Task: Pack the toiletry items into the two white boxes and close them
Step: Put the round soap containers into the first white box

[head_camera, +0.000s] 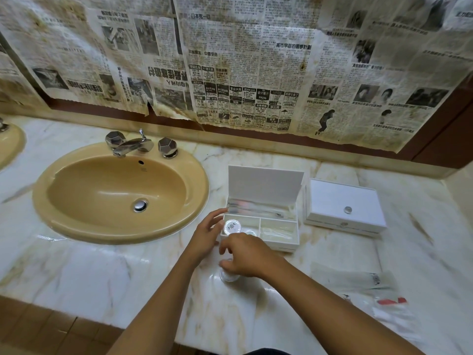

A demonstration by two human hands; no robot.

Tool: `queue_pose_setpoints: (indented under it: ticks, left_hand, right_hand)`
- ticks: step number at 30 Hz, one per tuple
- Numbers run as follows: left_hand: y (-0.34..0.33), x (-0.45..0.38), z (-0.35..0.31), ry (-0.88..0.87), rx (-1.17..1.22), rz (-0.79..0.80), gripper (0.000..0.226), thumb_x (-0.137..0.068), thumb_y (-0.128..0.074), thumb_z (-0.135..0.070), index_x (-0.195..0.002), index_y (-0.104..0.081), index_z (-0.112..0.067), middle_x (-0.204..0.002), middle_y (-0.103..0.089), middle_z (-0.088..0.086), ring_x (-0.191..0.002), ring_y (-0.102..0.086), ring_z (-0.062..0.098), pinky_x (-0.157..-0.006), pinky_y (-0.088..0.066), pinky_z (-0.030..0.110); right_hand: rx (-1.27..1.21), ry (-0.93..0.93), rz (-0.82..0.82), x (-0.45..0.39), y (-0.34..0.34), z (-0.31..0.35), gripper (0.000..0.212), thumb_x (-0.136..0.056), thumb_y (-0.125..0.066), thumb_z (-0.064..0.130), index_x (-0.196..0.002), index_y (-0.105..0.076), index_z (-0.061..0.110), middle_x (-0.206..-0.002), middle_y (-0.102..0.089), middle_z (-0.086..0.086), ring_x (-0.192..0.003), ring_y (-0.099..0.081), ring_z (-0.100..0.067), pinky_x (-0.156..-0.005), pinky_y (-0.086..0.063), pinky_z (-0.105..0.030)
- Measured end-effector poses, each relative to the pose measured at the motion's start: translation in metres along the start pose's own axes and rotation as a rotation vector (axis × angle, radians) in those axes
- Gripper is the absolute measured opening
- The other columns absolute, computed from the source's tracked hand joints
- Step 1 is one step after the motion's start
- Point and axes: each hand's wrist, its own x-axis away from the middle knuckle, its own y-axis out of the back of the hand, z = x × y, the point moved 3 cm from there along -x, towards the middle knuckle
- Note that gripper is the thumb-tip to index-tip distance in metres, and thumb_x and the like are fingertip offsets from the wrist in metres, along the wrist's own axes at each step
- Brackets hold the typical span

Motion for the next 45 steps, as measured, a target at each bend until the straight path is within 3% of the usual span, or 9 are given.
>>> queue_pose_setpoints:
  ticks: [5,10,18,23,25,27,30,41,45]
  left_hand:
    - [-0.001,-0.001,0.001,0.002,0.013,-0.006,0.030,-0.101,-0.047,-0.019,-0.125,-0.057,-0.035,-0.122,-0.064,-0.001,-0.102,-0.064,0.009,-0.064,-0.054,0.026]
    - [-0.002,-0.002,0.002,0.012,-0.005,-0.012,0.031,-0.101,-0.046,-0.017,-0.130,-0.054,-0.026,-0.119,-0.063,-0.003,-0.086,-0.062,-0.012,-0.058,-0.050,0.014]
    - [-0.001,0.000,0.001,-0.005,-0.006,-0.008,0.030,-0.101,-0.048,-0.020,-0.126,-0.056,-0.033,-0.122,-0.063,-0.001,-0.105,-0.062,0.005,-0.064,-0.052,0.019]
    - [0.000,-0.002,0.003,-0.004,0.007,-0.009,0.030,-0.101,-0.048,-0.018,-0.127,-0.056,-0.031,-0.114,-0.066,0.002,-0.085,-0.065,0.005,-0.067,-0.055,0.026]
    - [0.000,-0.003,0.005,0.003,-0.005,-0.003,0.030,-0.101,-0.048,-0.020,-0.125,-0.057,-0.036,-0.118,-0.066,0.001,-0.094,-0.066,0.012,-0.074,-0.056,0.036]
    - [0.000,-0.002,0.004,0.011,-0.007,-0.004,0.031,-0.100,-0.049,-0.020,-0.125,-0.057,-0.036,-0.123,-0.065,-0.001,-0.104,-0.064,0.015,-0.072,-0.057,0.034]
    - [0.000,0.000,0.001,0.012,-0.018,-0.015,0.031,-0.100,-0.049,-0.020,-0.127,-0.056,-0.034,-0.123,-0.064,-0.005,-0.101,-0.062,0.004,-0.064,-0.051,0.018]
    - [0.000,0.000,0.000,0.019,-0.019,-0.021,0.029,-0.100,-0.050,-0.023,-0.125,-0.056,-0.037,-0.123,-0.063,-0.008,-0.102,-0.061,-0.002,-0.067,-0.051,0.018]
    - [0.000,0.000,-0.001,0.020,-0.027,-0.021,0.029,-0.100,-0.049,-0.022,-0.125,-0.056,-0.036,-0.122,-0.063,-0.010,-0.095,-0.060,-0.011,-0.067,-0.052,0.018]
  right_hand:
    - [0.068,0.065,0.055,0.005,-0.004,0.002,0.047,-0.074,-0.072,0.044,-0.114,-0.059,0.025,-0.122,-0.058,0.002,-0.106,-0.057,-0.022,-0.081,-0.046,-0.034]
    - [0.076,0.086,0.042,0.007,-0.008,0.003,0.037,-0.076,-0.070,0.030,-0.111,-0.061,0.022,-0.119,-0.058,0.000,-0.105,-0.058,-0.026,-0.080,-0.050,-0.036]
    - [0.069,0.085,0.024,0.004,-0.004,0.006,0.030,-0.076,-0.066,0.028,-0.105,-0.064,0.019,-0.109,-0.062,-0.002,-0.096,-0.060,-0.026,-0.074,-0.051,-0.035]
    - [0.070,0.056,-0.095,0.000,0.018,0.005,0.027,-0.077,-0.063,0.029,-0.103,-0.062,0.023,-0.102,-0.064,0.000,-0.095,-0.060,-0.024,-0.070,-0.045,-0.032]
    - [0.046,0.015,-0.150,-0.003,0.028,0.001,0.026,-0.078,-0.062,0.031,-0.103,-0.061,0.024,-0.104,-0.065,0.001,-0.097,-0.060,-0.023,-0.072,-0.045,-0.031]
    - [0.032,-0.045,-0.200,-0.006,0.038,-0.006,0.025,-0.079,-0.062,0.035,-0.101,-0.062,0.024,-0.104,-0.066,0.001,-0.098,-0.060,-0.023,-0.074,-0.045,-0.031]
    - [0.040,-0.145,-0.258,-0.011,0.046,-0.018,0.026,-0.079,-0.062,0.035,-0.100,-0.062,0.020,-0.101,-0.066,-0.002,-0.097,-0.061,-0.025,-0.073,-0.044,-0.031]
    - [0.069,-0.344,-0.213,-0.024,0.038,-0.042,0.021,-0.076,-0.065,0.028,-0.093,-0.064,0.015,-0.098,-0.065,-0.006,-0.089,-0.062,-0.027,-0.066,-0.041,-0.027]
    - [0.081,-0.374,-0.183,-0.029,0.035,-0.043,0.028,-0.079,-0.069,0.031,-0.102,-0.063,0.015,-0.104,-0.063,-0.006,-0.097,-0.061,-0.028,-0.075,-0.044,-0.029]
